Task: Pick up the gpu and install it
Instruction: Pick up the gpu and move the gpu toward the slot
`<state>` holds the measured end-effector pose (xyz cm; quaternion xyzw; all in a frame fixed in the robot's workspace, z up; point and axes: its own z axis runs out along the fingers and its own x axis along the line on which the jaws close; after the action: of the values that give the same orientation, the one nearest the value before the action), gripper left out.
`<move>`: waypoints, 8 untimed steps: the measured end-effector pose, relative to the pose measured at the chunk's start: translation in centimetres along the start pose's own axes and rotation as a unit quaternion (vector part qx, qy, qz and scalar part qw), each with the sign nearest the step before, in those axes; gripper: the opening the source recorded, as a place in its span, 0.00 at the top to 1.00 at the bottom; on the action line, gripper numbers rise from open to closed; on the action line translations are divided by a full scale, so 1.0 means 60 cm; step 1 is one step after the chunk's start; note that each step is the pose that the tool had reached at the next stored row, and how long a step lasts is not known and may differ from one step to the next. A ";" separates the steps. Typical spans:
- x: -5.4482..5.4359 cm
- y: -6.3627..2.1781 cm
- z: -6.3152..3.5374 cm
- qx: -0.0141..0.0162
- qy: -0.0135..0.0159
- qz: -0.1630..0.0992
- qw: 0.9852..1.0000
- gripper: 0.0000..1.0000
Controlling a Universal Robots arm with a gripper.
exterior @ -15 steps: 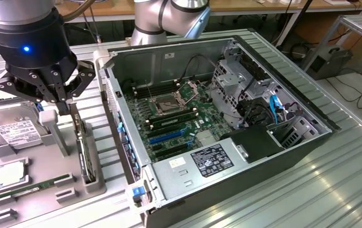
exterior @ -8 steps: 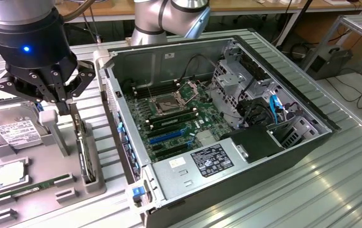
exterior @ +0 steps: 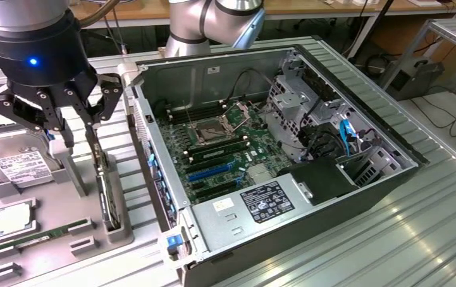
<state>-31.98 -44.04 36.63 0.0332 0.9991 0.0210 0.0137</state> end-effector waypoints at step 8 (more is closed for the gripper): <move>0.013 -0.004 0.032 0.000 -0.006 0.000 1.000 0.64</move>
<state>-32.70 -44.13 34.71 0.0332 0.9990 0.0212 0.0194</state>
